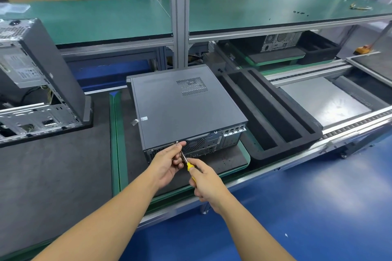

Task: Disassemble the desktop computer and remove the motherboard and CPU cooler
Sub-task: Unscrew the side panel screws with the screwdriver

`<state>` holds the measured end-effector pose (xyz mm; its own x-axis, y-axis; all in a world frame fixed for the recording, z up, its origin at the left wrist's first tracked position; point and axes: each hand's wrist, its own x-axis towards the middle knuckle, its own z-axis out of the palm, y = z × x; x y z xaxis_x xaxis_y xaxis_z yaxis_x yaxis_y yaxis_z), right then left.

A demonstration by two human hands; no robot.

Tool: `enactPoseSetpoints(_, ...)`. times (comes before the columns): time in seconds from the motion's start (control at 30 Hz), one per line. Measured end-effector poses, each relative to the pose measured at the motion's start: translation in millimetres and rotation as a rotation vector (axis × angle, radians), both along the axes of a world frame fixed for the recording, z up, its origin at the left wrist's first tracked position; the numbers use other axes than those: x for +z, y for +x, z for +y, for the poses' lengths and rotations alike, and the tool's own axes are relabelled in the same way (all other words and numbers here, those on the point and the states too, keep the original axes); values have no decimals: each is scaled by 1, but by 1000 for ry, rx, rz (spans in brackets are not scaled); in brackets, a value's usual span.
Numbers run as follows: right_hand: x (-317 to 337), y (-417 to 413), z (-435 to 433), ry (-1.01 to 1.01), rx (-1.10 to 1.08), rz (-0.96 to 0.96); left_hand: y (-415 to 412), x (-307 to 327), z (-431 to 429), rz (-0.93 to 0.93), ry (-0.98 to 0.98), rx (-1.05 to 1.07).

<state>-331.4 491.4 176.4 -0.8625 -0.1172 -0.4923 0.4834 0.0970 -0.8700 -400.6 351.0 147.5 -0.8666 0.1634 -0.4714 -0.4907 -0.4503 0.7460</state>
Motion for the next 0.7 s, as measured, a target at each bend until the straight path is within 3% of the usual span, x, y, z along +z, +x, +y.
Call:
enactPoseSetpoints(0.57,2,-1,-4,74,-30,15,-4,-5,2,8,1,28)
enactPoseSetpoints(0.7,10,0,-14,-24,-81,-129,-2,-3,2,-20,-27,7)
